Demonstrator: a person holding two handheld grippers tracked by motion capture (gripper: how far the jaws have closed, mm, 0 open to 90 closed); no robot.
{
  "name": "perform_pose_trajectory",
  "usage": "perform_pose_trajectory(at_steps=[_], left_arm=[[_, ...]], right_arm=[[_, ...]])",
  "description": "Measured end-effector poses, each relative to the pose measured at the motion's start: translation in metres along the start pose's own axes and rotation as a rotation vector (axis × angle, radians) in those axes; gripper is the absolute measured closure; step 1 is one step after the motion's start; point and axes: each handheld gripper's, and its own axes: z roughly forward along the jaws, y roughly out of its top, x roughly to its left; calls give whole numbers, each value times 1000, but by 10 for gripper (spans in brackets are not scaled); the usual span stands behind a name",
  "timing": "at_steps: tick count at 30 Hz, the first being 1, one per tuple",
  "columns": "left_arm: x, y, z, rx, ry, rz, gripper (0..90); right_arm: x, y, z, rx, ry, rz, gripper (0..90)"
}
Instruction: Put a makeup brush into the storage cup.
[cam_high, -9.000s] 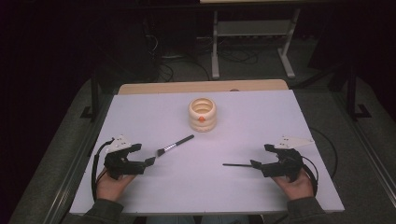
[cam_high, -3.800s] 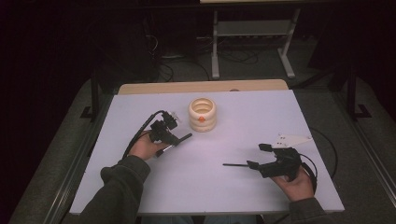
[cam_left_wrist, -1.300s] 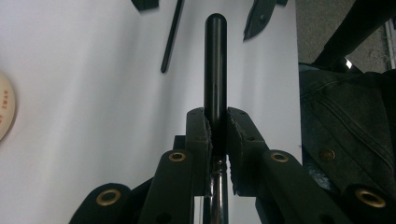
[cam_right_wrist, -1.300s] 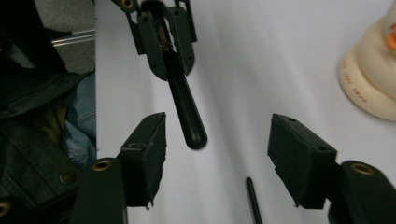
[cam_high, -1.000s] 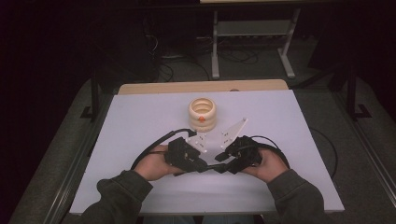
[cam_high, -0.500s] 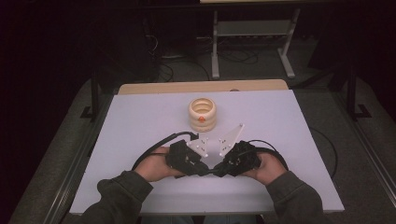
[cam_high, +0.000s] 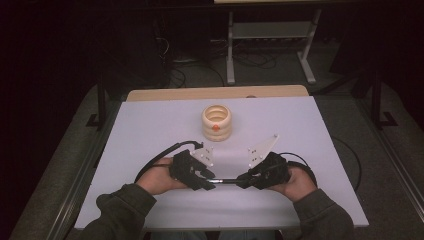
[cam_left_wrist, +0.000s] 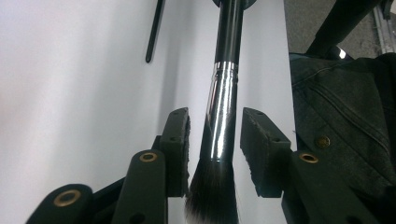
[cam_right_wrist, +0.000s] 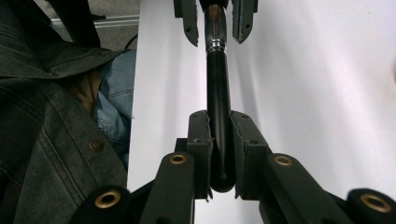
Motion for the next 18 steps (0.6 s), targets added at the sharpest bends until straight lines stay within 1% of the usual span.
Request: perform_pose_trajectory(at_steps=[2,4,5,9,11,12,13,14,15,17,18], left_arm=[[0,0,0,1,-5,3,701],[0,0,1,4,-4,-1,706],[1,-1,2,-2,-6,-8,707],[1,-1,4,5,-23,0,741],[-2,-1,5,15,-26,12,752],[-3,0,5,21,-23,20,755],[-4,0,6,24,-26,17,757],[-4,0,6,40,-28,26,759],[-6,0,7,42,-30,19,761],[-6,-1,8,64,-30,23,761],[-6,0,8,79,-25,32,762]], right_arm=[[1,0,1,-5,-2,-4,781],[1,-1,1,-7,1,-7,781],[1,-2,1,-9,1,-4,781],[0,-4,4,-15,2,-10,780],[0,-5,5,-15,14,-5,780],[1,-5,6,-8,15,-8,779],[1,-5,7,-2,16,-4,776],[1,-4,8,4,25,2,771],[1,-3,9,13,25,7,762],[2,-1,13,36,13,19,691],[2,0,15,51,7,28,682]])
